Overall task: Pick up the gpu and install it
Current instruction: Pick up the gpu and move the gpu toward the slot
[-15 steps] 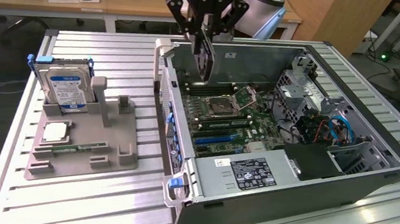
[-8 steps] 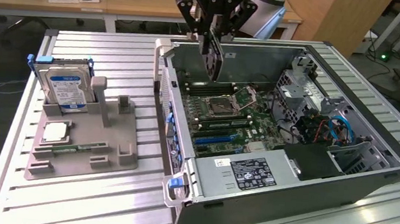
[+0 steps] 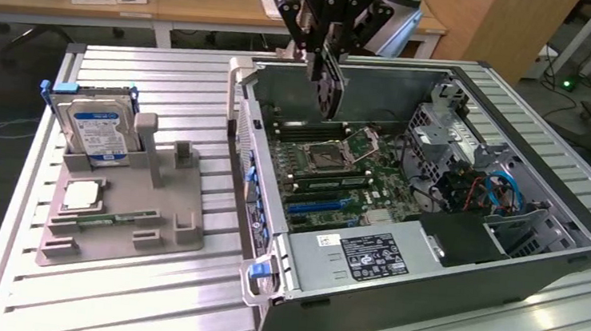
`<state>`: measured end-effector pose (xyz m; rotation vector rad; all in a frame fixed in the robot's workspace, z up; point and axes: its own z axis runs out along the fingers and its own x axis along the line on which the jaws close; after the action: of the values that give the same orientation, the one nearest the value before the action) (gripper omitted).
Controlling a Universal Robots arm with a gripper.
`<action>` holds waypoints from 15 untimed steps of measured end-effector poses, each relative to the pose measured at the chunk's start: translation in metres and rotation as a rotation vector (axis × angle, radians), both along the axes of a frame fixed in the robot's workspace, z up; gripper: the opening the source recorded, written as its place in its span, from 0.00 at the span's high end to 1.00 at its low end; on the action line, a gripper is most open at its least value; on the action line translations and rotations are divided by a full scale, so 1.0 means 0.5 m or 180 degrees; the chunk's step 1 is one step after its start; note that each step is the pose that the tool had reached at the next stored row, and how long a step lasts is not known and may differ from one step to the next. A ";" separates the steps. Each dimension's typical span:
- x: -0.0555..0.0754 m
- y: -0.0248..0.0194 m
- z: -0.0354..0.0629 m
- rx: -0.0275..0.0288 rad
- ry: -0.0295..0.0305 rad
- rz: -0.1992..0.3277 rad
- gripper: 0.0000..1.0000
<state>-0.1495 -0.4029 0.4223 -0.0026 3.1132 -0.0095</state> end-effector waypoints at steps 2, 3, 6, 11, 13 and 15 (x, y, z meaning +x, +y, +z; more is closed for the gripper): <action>0.008 0.0000 0.000 0.0000 0.0000 0.0000 0.73; 0.012 0.0000 0.000 0.0000 0.0000 0.0000 0.73; 0.024 0.0000 0.000 0.0000 0.0000 0.0000 0.73; 0.044 0.0000 0.000 0.0000 0.0000 0.0000 0.73; 0.053 0.0000 0.000 0.0000 0.0000 0.0000 0.73; 0.061 0.0000 0.000 0.0000 0.0000 0.0000 0.73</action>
<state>-0.1190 -0.4029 0.4224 -0.0027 3.1133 -0.0096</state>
